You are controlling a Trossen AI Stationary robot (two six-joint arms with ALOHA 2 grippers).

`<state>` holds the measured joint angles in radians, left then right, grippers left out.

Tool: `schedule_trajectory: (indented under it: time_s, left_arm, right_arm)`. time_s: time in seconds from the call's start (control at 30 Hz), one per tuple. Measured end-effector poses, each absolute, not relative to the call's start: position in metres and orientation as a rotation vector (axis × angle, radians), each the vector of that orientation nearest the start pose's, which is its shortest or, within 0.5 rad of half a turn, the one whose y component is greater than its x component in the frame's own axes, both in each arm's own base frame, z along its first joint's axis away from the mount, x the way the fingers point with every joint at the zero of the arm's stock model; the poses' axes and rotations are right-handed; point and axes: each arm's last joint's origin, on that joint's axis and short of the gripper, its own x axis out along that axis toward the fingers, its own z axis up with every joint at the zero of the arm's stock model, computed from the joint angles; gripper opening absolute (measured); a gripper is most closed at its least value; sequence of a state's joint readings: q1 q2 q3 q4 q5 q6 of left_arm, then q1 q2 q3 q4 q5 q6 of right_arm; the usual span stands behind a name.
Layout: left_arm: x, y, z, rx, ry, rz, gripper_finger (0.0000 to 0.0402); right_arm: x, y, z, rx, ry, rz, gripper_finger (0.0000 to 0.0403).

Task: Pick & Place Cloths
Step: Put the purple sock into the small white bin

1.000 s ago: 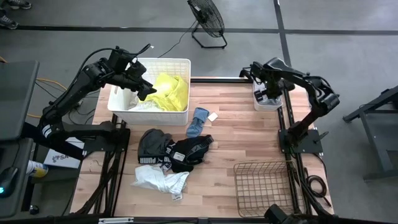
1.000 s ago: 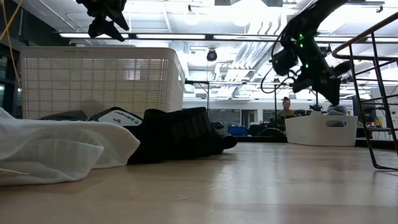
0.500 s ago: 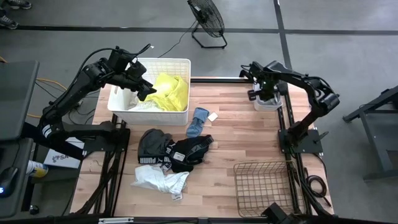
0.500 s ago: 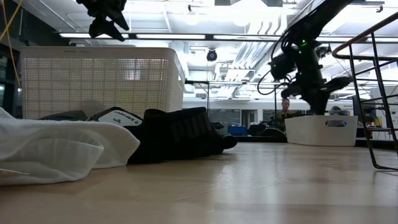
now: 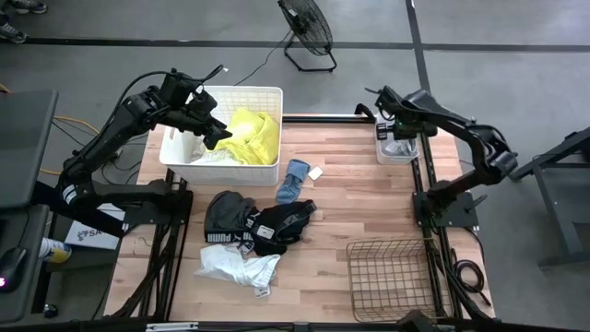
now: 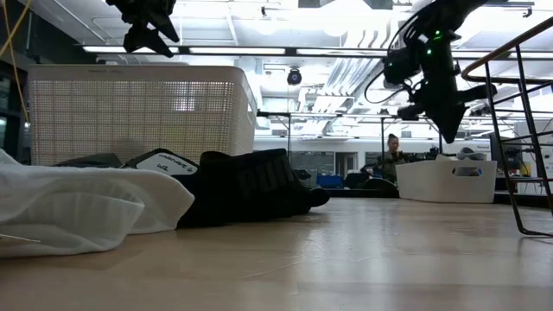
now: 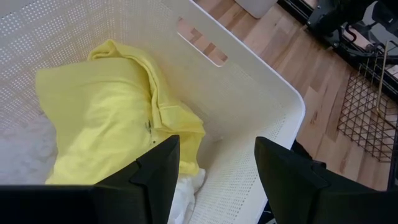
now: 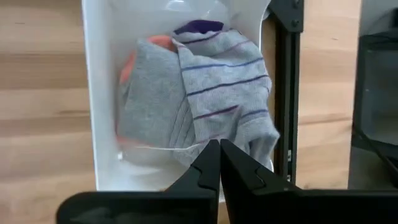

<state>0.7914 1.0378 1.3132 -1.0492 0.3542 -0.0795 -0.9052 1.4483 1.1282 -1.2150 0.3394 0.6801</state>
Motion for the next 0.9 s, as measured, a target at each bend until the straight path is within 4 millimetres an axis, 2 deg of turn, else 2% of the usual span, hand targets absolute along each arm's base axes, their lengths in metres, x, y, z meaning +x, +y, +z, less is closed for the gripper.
schedule_trajectory:
  time_s: [0.13,0.27,0.43,0.6,0.73,0.9]
  left_arm:
    - [0.129,0.116,0.389,-0.498,0.64,0.442,0.0202]
    - [0.129,0.116,0.389,-0.499,0.64,0.443,0.0202]
    - [0.129,0.116,0.389,-0.498,0.641,0.442,0.0202]
    - [0.129,0.116,0.389,-0.495,0.641,0.441,0.0202]
    - [0.129,0.116,0.389,-0.495,0.641,0.441,0.0202]
    - [0.129,0.116,0.389,-0.478,0.645,0.435,0.0202]
  right_arm:
    - [0.147,-0.199,0.239,0.903,1.22,-1.612,0.0002]
    - [0.151,-0.201,0.23,0.914,1.174,-1.776,0.0002]
    - [0.153,-0.201,0.227,0.925,1.151,-1.848,0.0002]
    - [0.146,-0.197,0.229,0.935,1.141,-1.975,0.0002]
    - [0.14,-0.195,0.224,0.975,1.175,-1.996,0.0002]
    - [0.138,-0.187,0.199,1.124,1.177,-1.957,0.0002]
